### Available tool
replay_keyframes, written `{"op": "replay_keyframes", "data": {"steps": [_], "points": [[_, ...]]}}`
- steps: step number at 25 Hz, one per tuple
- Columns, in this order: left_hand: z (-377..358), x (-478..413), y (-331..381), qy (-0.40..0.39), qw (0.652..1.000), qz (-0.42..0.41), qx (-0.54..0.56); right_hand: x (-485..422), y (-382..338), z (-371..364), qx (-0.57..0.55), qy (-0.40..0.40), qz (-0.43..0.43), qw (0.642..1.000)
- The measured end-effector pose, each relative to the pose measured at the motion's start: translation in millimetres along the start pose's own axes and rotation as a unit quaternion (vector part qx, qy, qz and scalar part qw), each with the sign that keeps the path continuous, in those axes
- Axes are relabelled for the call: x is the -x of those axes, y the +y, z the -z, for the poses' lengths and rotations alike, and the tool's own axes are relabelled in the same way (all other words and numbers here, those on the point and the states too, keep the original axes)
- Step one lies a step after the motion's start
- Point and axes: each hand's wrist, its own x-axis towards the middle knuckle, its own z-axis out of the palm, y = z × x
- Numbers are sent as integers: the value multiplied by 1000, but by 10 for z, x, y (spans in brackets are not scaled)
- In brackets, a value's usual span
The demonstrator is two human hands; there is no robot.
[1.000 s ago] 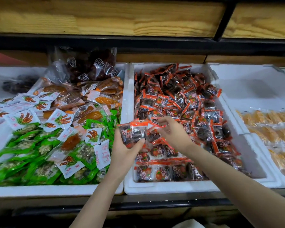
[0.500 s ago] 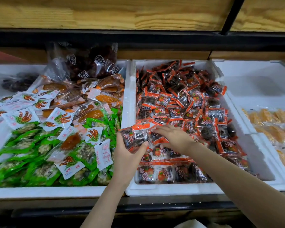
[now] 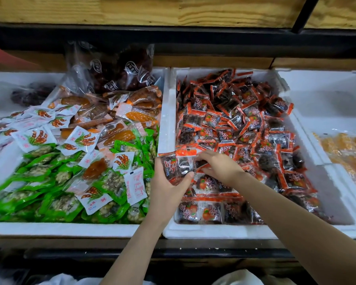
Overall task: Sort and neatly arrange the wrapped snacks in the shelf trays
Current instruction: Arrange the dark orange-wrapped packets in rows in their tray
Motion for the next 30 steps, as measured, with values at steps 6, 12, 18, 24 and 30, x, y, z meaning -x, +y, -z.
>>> {"op": "replay_keyframes", "data": {"steps": [6,12,18,24,30], "points": [[8,7,38,2,1000,0,1,53,42,94,3,121,-24,992],[5,39,82,-2,1000,-2,-1,104,-72,-159,107,58,43,992],[-2,29,50,4,1000,-10,-2,58,13,146,63,150,10,987],[-4,43,40,7,1000,-28,0,-97,37,-104,98,6,3,995],[6,44,56,0,999,-39,3,33,73,-28,0,77,-25,997]]}}
